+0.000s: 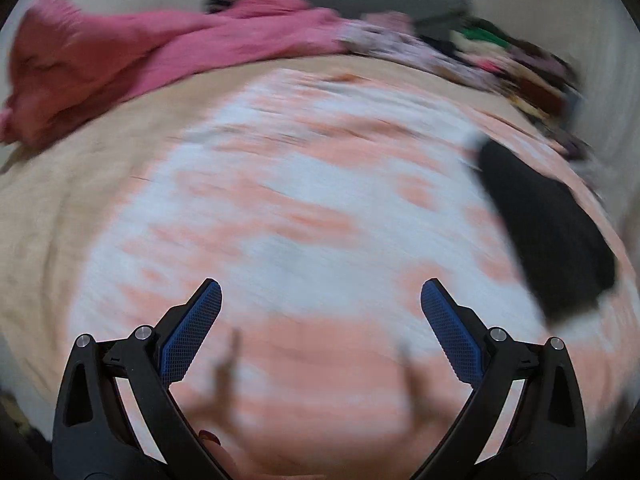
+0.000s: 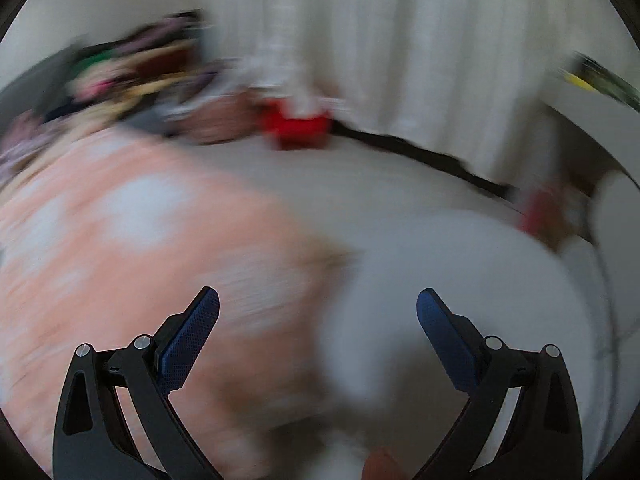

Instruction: Fold small clothes

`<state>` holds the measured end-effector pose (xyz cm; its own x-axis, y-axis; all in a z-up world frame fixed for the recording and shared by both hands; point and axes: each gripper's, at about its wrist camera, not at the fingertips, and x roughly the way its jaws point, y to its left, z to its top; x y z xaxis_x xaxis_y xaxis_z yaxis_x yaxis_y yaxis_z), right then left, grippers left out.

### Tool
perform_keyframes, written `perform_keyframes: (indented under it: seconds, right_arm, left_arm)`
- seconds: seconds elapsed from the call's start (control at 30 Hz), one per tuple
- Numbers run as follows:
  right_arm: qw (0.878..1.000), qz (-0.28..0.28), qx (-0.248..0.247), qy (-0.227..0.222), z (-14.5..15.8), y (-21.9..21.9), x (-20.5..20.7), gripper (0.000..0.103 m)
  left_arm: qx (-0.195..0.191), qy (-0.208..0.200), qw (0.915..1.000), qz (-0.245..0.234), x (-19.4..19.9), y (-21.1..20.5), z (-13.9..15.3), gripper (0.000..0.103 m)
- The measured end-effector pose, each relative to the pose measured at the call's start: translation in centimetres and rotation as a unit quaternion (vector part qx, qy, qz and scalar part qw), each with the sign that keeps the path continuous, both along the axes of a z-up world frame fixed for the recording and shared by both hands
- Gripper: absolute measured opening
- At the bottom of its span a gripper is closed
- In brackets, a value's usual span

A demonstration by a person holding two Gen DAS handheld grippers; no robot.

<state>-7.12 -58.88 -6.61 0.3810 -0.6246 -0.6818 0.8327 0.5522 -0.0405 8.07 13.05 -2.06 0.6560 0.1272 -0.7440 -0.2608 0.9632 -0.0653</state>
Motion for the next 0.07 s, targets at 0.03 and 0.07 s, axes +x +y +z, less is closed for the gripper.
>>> perform_keyframes:
  seconds: [0.03,0.07]
  right_arm:
    - [0.999,-0.051,0.016,0.011,-0.7,-3.8,-1.6,0.099]
    - [0.996,-0.081,0.042,0.018,-1.5,-6.9,-2.8,0.099]
  left_arm:
    - [0.011,0.005,0.9995,0.030,0.8,2.8,0.0,0.094]
    - [0.019,0.006,0.9984,0.052,1.3,5.0,-0.1,0.094]
